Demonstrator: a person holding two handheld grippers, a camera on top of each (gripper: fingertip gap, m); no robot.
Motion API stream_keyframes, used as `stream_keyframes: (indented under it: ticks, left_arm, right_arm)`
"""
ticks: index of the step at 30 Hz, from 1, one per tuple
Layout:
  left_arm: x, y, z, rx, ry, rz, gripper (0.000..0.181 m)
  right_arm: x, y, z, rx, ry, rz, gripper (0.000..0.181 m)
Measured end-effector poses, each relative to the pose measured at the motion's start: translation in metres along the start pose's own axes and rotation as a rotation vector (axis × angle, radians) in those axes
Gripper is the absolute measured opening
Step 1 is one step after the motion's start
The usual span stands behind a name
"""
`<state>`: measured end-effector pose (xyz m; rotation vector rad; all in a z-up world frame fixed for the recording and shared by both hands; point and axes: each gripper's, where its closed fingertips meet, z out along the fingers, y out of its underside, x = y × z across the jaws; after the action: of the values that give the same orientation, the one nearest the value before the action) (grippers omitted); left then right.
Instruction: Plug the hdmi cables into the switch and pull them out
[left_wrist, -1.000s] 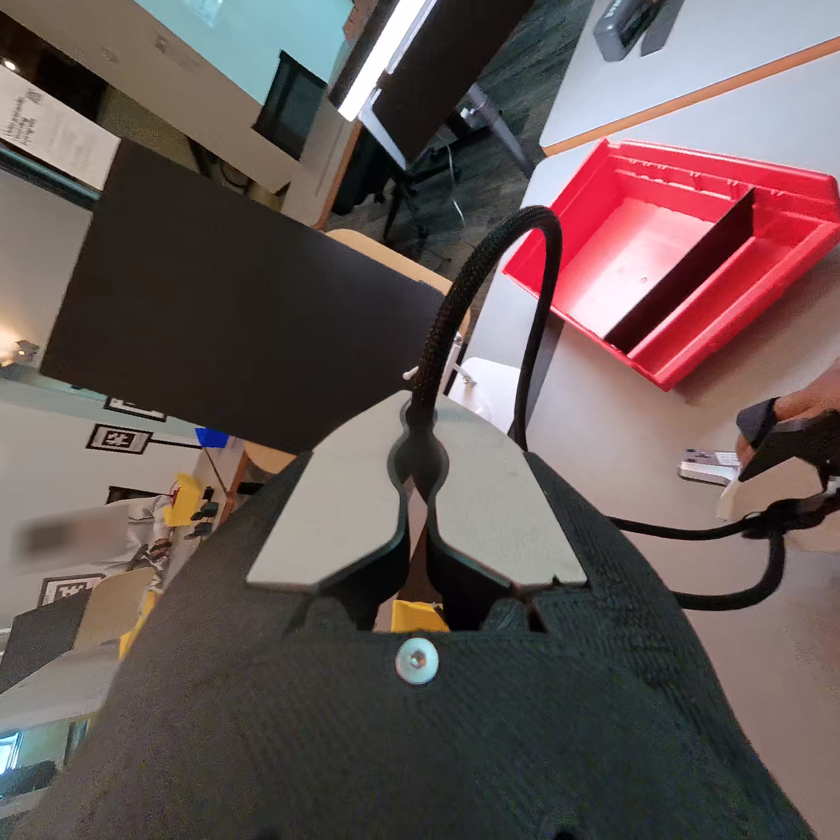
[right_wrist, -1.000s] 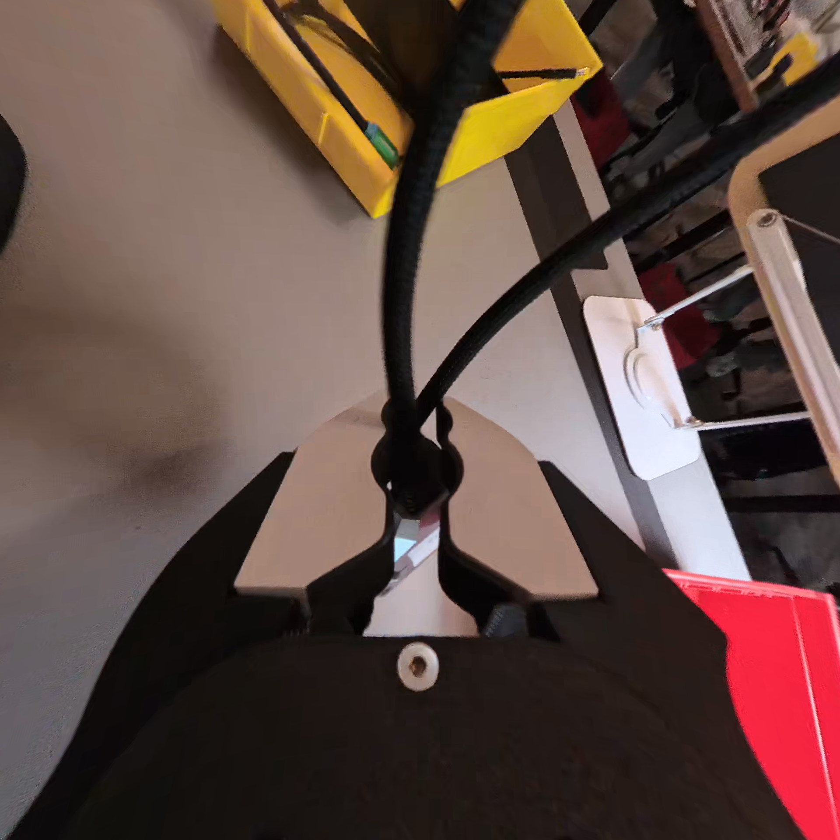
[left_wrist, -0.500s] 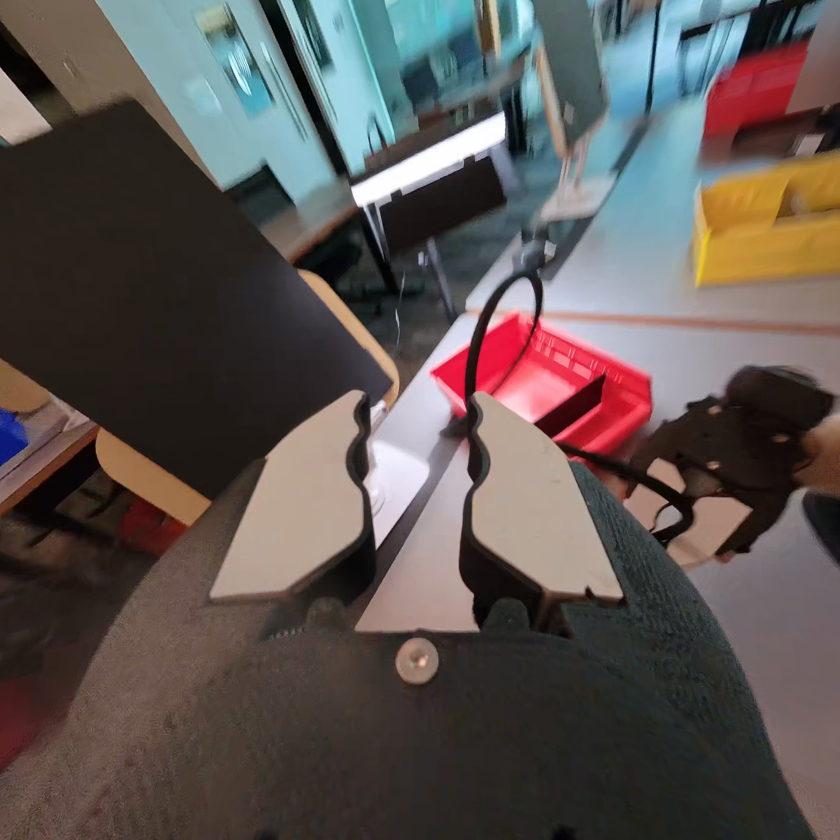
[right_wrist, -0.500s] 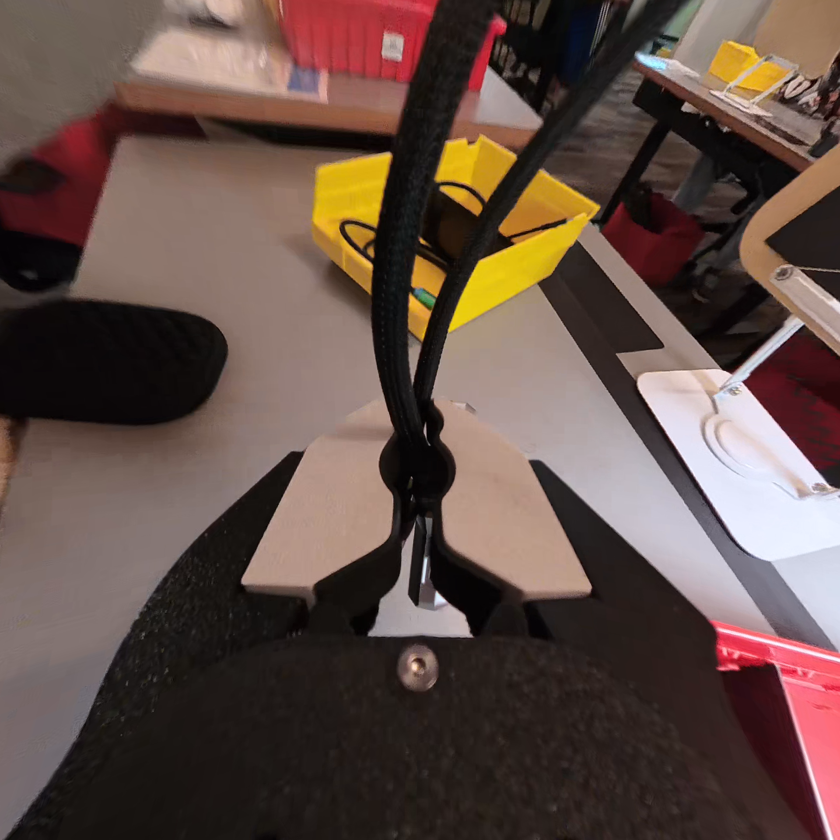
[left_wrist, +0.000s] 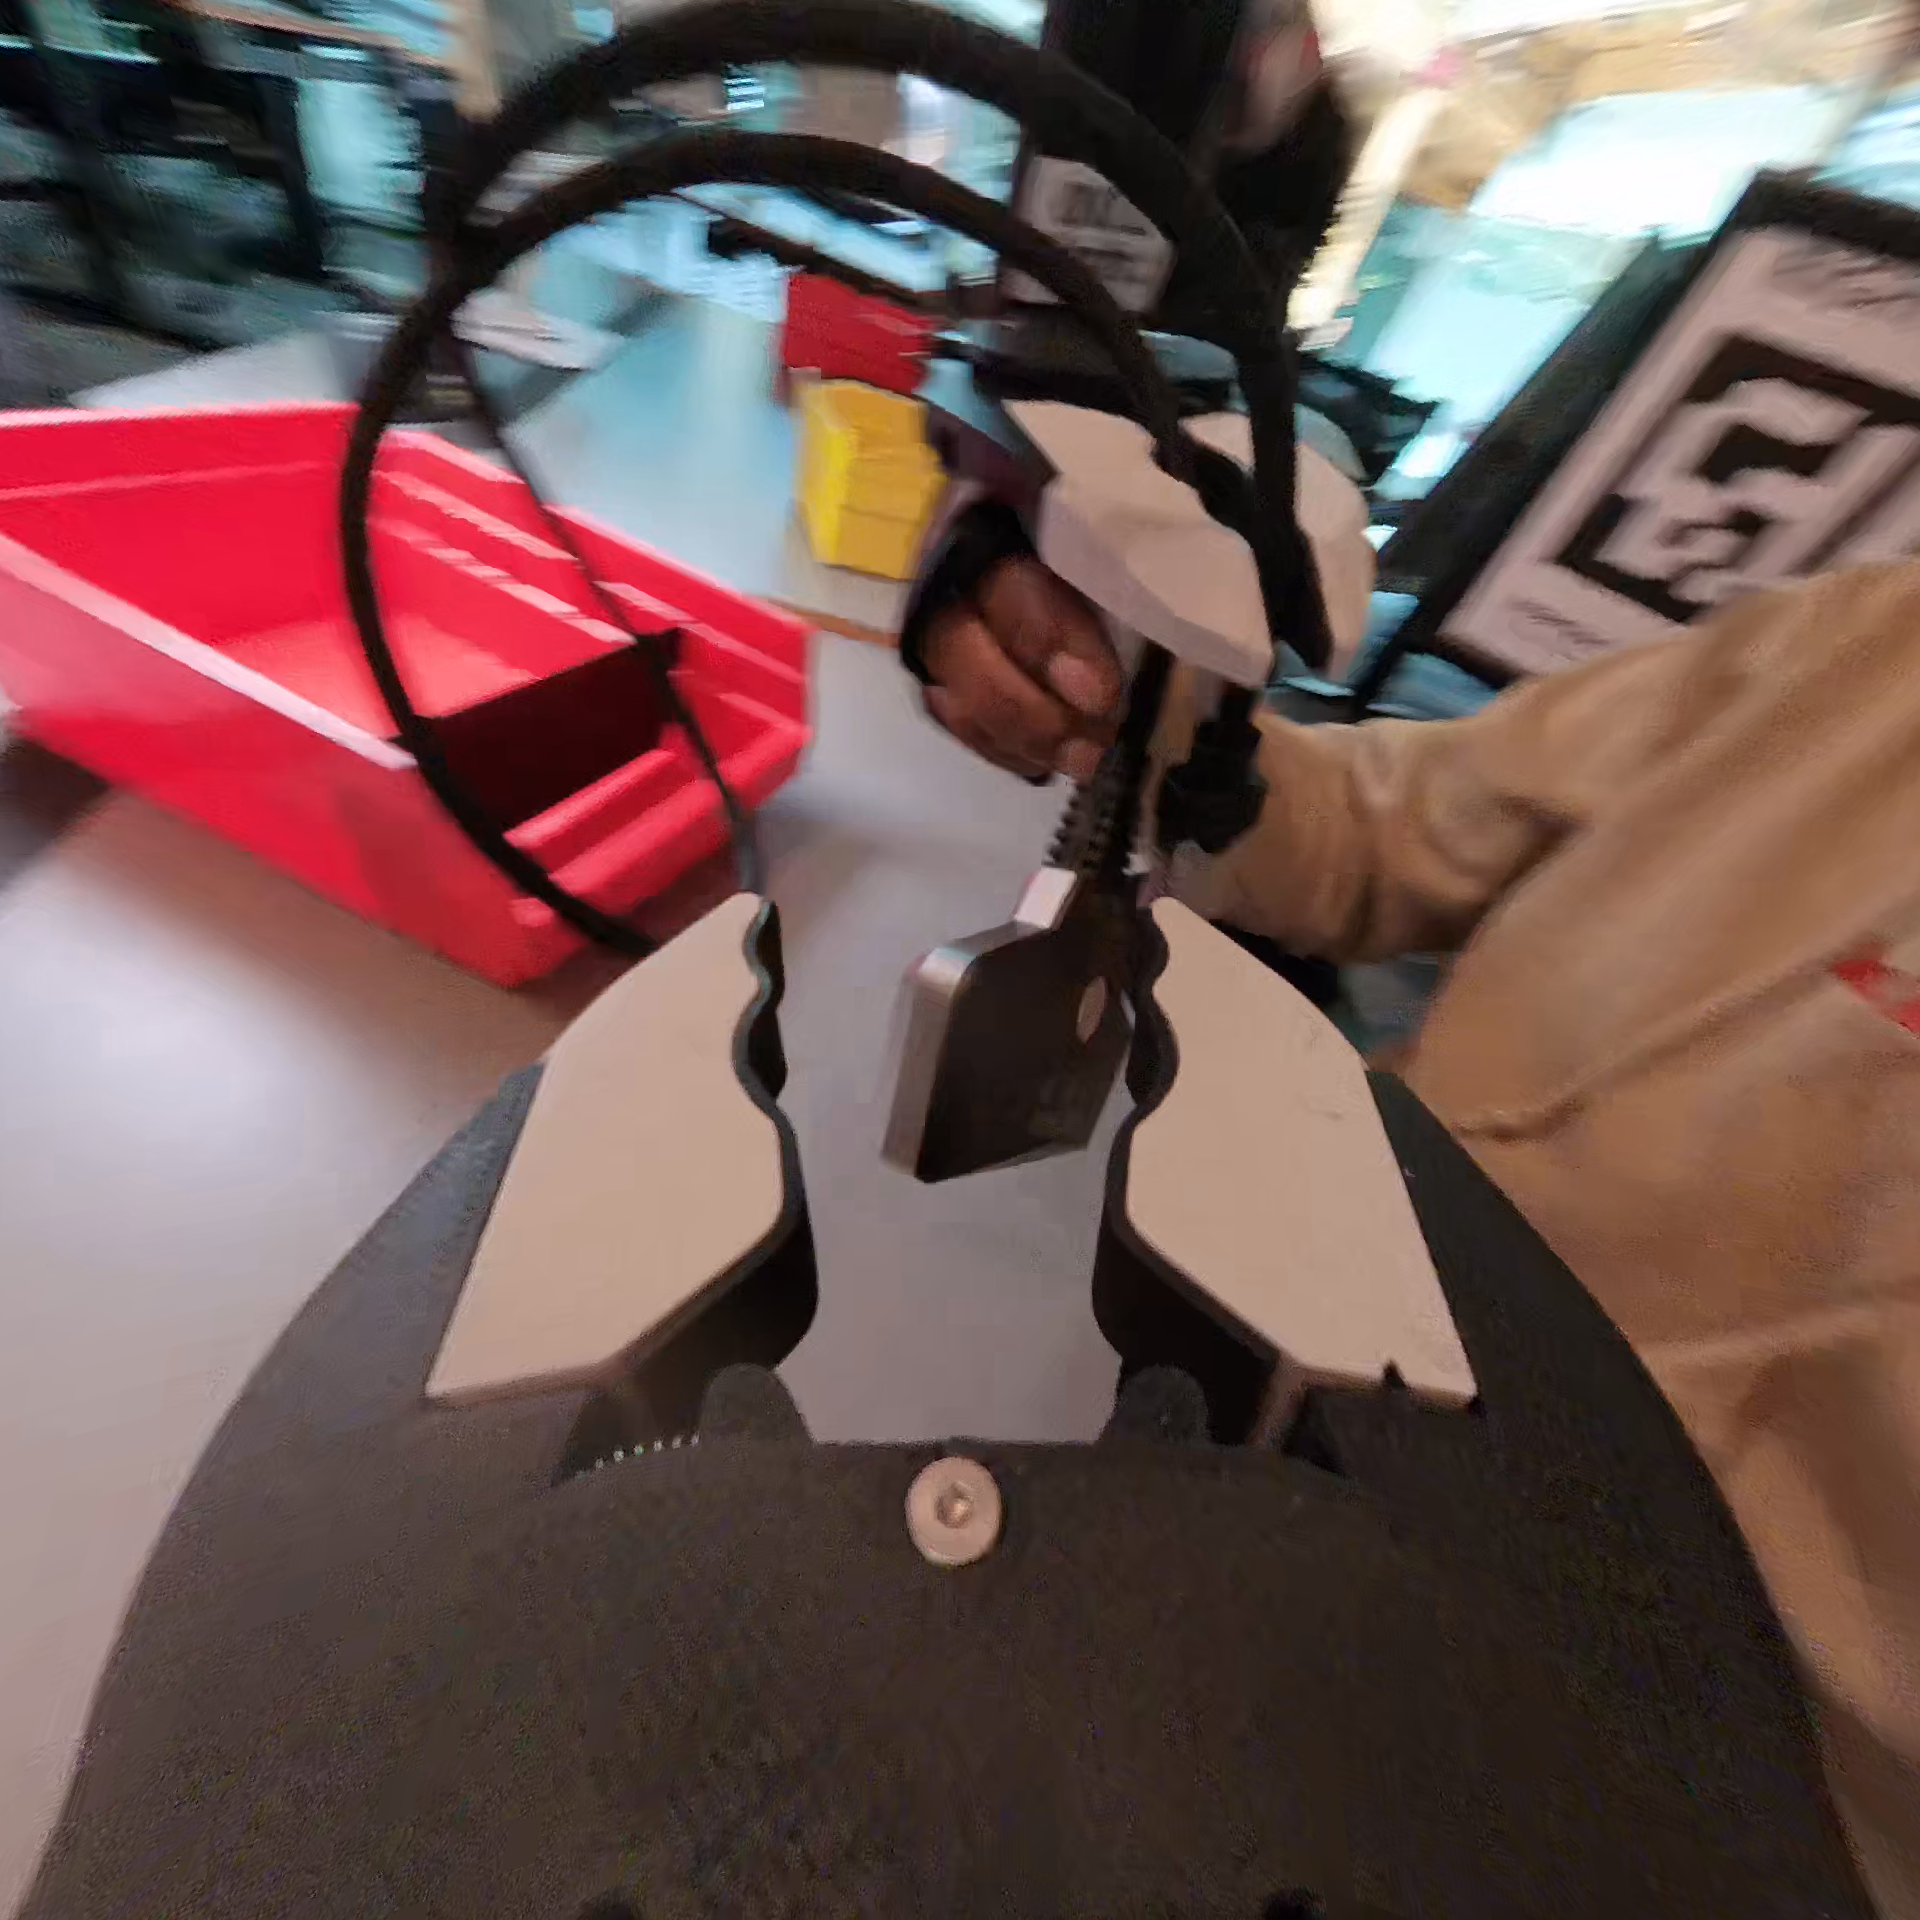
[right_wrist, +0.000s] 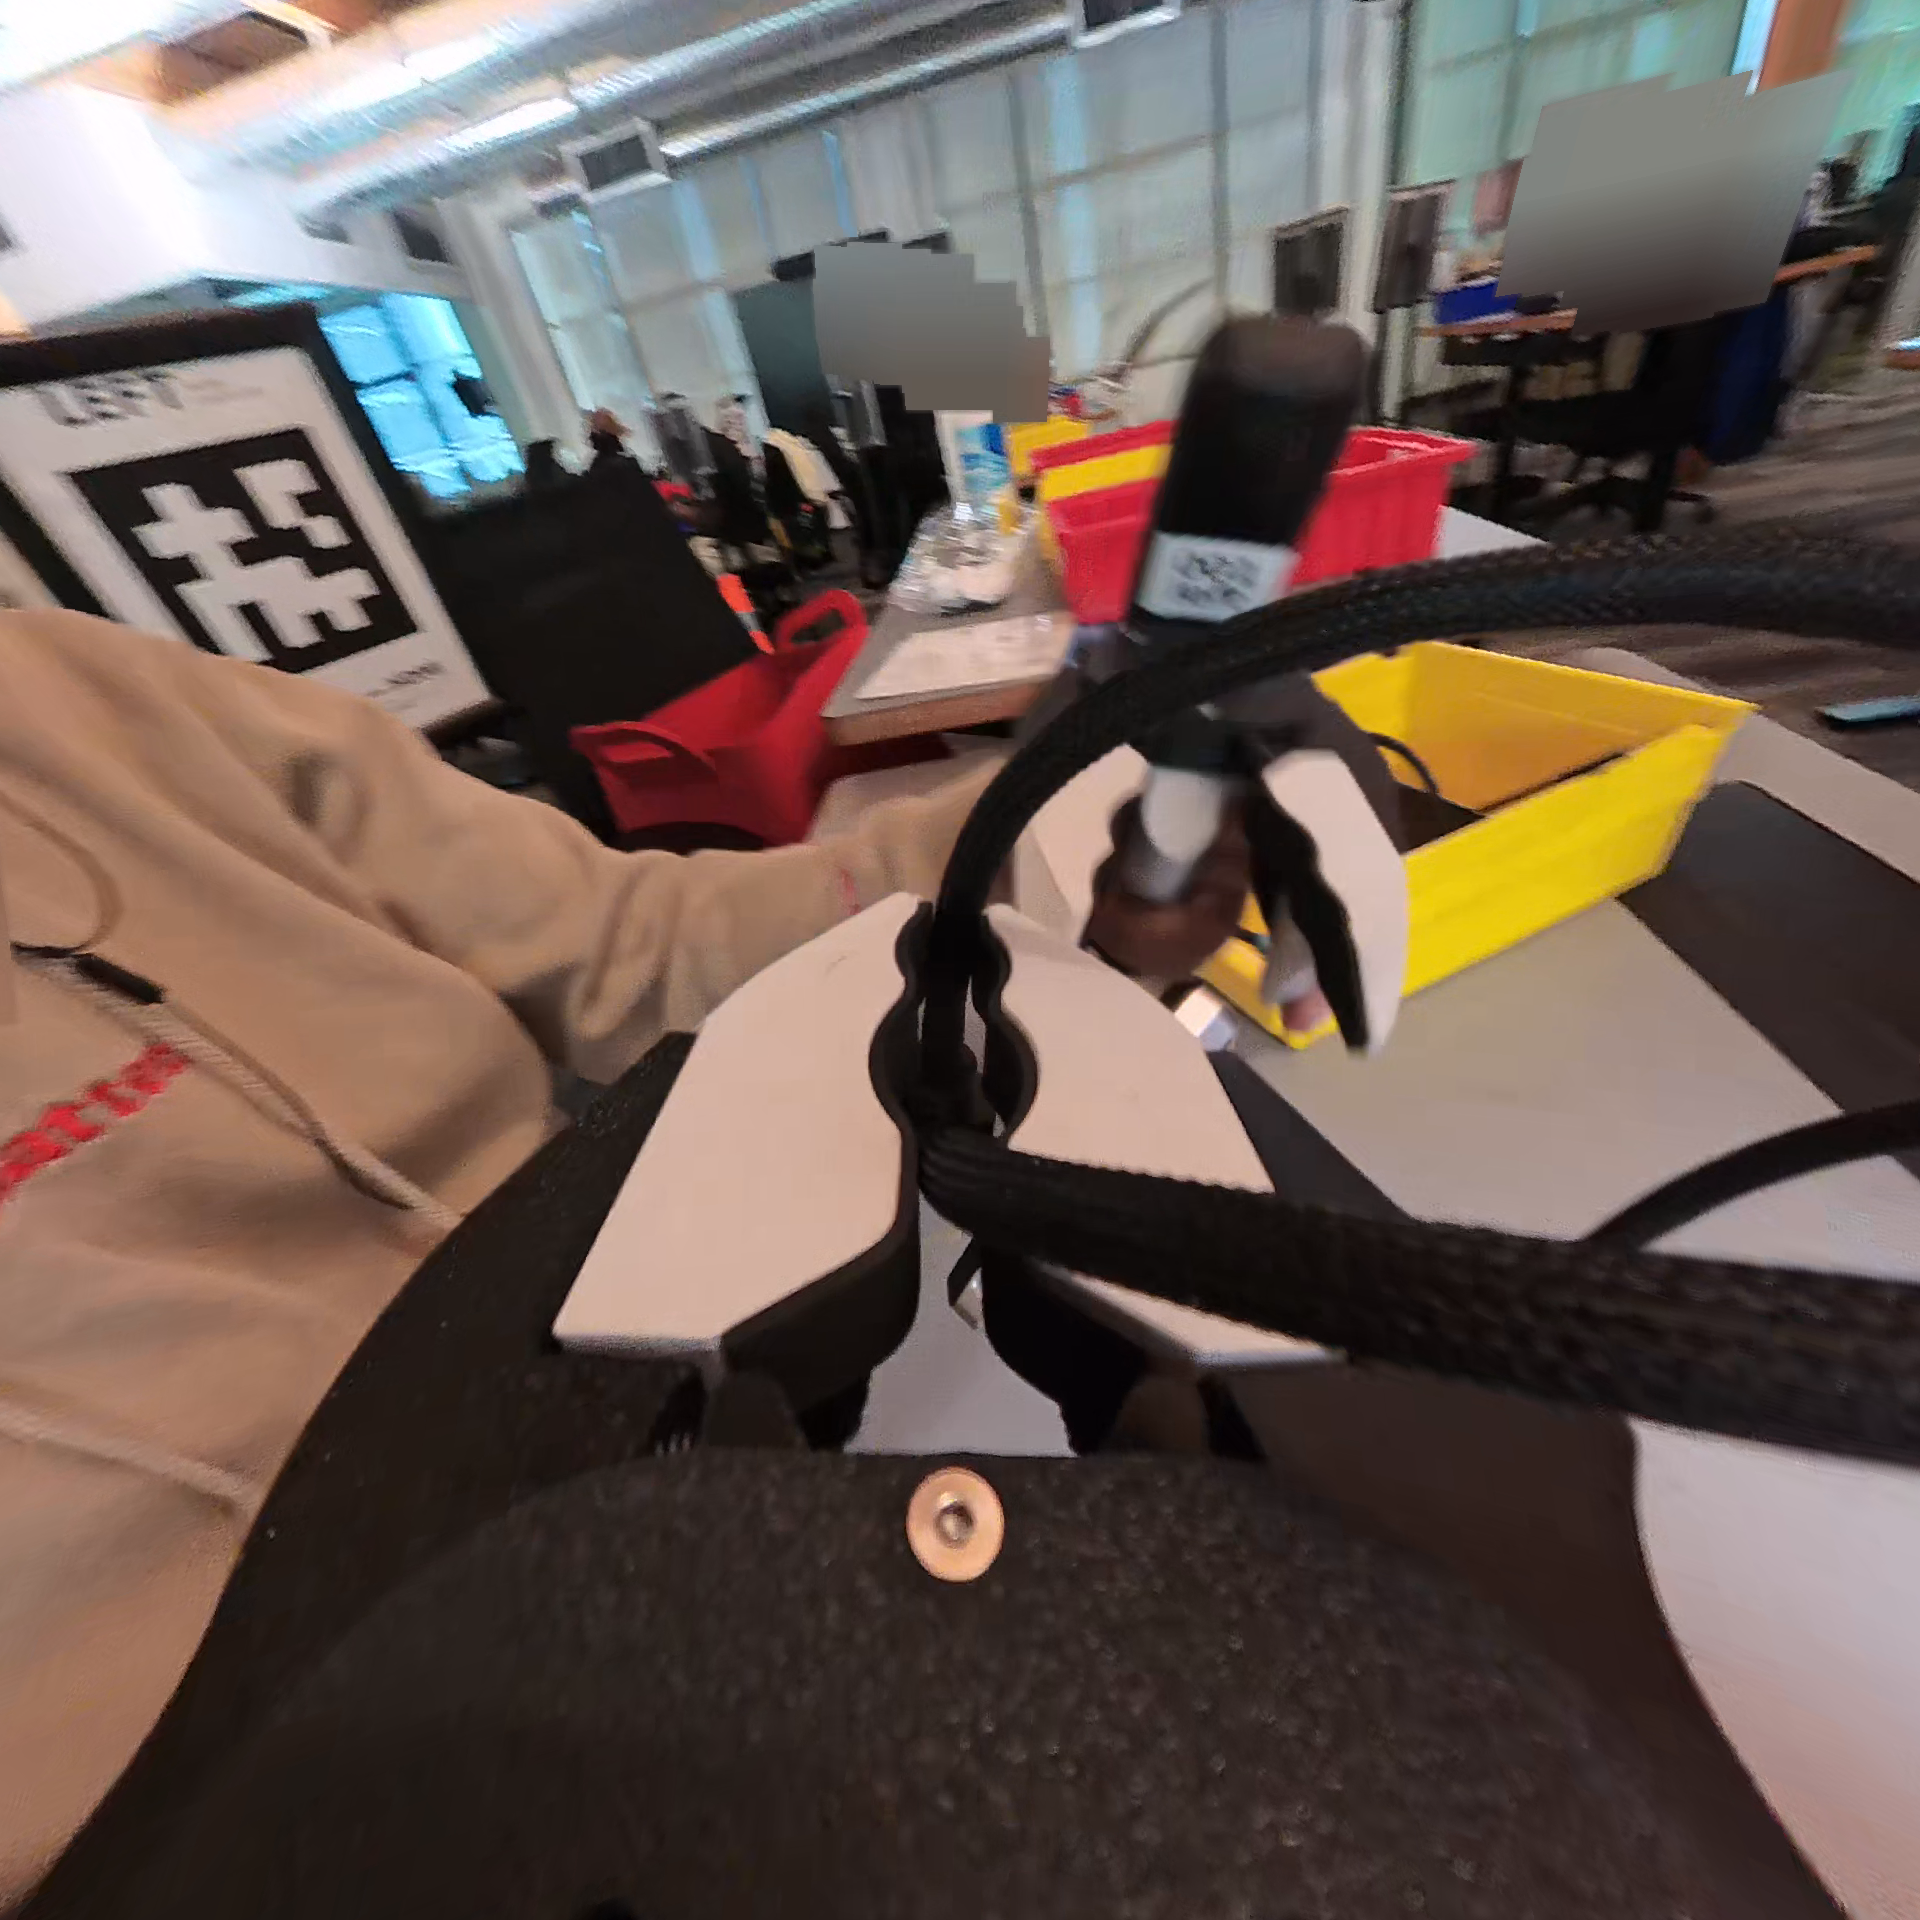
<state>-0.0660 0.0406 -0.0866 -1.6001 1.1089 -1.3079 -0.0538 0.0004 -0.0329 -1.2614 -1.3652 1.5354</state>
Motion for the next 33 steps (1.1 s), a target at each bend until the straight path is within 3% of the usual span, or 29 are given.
stream_keyframes:
  ticks: [3, 5, 8, 10, 12, 14, 16, 19, 23, 26, 30, 33]
  left_arm:
    - [0.037, 0.021, 0.012, -0.007, 0.326, -0.068, 0.054]
    - [0.047, 0.038, 0.023, -0.087, 0.407, -0.076, 0.029]
    - [0.036, 0.041, 0.036, -0.107, 0.351, -0.141, 0.023]
    - [0.026, 0.028, 0.035, -0.033, 0.334, -0.245, 0.023]
    - [0.016, 0.019, 0.03, 0.022, 0.304, -0.318, 0.022]
    - [0.012, 0.017, 0.027, 0.043, 0.291, -0.347, 0.022]
    - [0.012, 0.015, 0.023, 0.051, 0.286, -0.354, 0.022]
    - [0.012, 0.001, 0.018, 0.105, 0.273, -0.366, 0.022]
    - [0.003, -0.022, -0.002, 0.256, 0.27, -0.462, 0.022]
    - [-0.015, -0.026, -0.02, 0.317, 0.162, -0.494, 0.022]
    - [-0.036, -0.03, -0.043, 0.401, 0.031, -0.547, 0.022]
    - [-0.061, -0.007, -0.048, 0.204, -0.331, -0.419, 0.022]
  right_arm:
    - [-0.014, -0.006, -0.003, 0.06, -0.094, 0.025, 0.007]
    - [-0.012, -0.009, -0.007, 0.099, -0.125, 0.06, 0.007]
    - [0.013, -0.008, -0.015, 0.139, -0.043, 0.124, 0.009]
    - [0.045, -0.008, -0.03, 0.187, 0.106, 0.196, 0.013]
    - [0.072, -0.006, -0.048, 0.217, 0.245, 0.251, 0.023]
    - [0.084, 0.003, -0.059, 0.154, 0.34, 0.252, 0.035]
    - [0.086, 0.01, -0.064, 0.078, 0.383, 0.235, 0.049]
    - [0.078, 0.004, -0.068, 0.045, 0.399, 0.163, 0.054]
    - [0.06, -0.022, -0.075, 0.151, 0.357, 0.069, 0.051]
    - [0.06, -0.036, -0.092, 0.294, 0.293, 0.194, 0.044]
    - [0.076, -0.02, -0.096, 0.172, 0.444, 0.099, 0.043]
    - [0.075, -0.016, -0.082, 0.057, 0.561, -0.12, 0.043]
